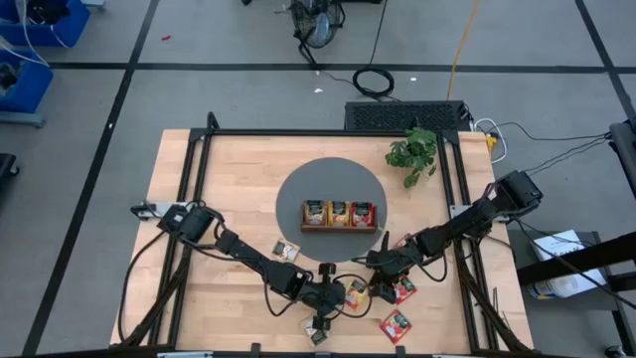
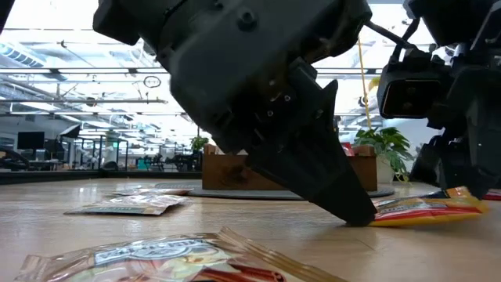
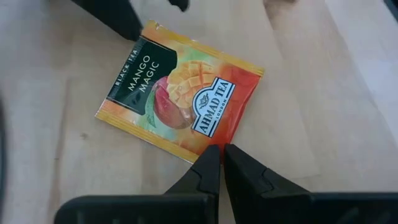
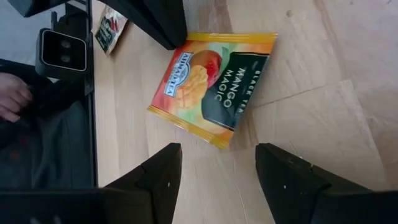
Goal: Pick & Place Tea
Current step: Put the yellow tea bag into the middle section of the wooden organizer
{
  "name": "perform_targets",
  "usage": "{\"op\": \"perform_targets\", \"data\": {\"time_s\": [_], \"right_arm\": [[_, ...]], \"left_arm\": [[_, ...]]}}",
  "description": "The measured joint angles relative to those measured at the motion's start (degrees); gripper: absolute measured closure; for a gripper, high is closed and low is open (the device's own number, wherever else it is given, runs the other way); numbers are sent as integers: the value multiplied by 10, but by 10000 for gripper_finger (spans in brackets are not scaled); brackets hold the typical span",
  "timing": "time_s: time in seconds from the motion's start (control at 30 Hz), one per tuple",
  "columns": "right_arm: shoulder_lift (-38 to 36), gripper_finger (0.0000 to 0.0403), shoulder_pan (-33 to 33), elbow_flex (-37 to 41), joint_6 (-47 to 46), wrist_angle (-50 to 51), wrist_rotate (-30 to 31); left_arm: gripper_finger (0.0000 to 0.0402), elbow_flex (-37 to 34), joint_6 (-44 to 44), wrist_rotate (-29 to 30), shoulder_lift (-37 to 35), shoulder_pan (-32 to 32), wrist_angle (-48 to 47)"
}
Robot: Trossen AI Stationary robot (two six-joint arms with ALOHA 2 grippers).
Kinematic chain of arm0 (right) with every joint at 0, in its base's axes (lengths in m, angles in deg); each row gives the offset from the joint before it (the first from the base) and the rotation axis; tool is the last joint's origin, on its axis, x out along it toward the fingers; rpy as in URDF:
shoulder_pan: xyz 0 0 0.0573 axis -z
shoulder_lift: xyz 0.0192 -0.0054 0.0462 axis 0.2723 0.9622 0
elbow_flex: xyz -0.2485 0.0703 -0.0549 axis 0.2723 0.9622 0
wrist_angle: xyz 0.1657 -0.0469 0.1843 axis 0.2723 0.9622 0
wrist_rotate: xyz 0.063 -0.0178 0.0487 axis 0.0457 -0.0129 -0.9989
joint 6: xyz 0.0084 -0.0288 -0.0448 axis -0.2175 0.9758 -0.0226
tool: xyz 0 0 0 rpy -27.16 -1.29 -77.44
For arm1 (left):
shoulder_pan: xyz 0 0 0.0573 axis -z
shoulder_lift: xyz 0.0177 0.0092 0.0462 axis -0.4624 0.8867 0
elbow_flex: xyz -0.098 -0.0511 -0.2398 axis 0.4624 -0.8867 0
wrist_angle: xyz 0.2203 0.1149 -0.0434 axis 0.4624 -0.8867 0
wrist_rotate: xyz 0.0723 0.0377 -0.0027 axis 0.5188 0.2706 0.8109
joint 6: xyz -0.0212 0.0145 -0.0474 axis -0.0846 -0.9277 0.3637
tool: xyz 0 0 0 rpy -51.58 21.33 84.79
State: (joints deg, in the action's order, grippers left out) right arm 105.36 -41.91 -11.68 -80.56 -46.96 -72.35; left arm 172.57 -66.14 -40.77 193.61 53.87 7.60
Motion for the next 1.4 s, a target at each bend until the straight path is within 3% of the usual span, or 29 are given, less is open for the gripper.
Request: {"op": "perform_targets", "data": {"time_s": [0.4, 0.73, 0.83, 1.03, 1.3, 1.4], "right_arm": [[0, 211, 5, 1, 7, -18, 21], [1, 211, 10, 1, 26, -36, 88], [2, 215, 11, 1, 32, -42, 82], [18, 266, 9, 1, 42, -51, 80], [21, 392, 9, 1, 114, -64, 76], [15, 392, 9, 1, 135, -65, 73]], "left_arm": [[371, 0, -9, 20, 0, -8, 19], [371, 0, -35, 28, 19, -16, 68], [371, 1, -30, 27, 21, -20, 67], [371, 1, -27, 28, 21, -23, 67], [371, 1, -32, 28, 21, -23, 66], [371, 1, -41, 28, 15, -20, 57]]}}
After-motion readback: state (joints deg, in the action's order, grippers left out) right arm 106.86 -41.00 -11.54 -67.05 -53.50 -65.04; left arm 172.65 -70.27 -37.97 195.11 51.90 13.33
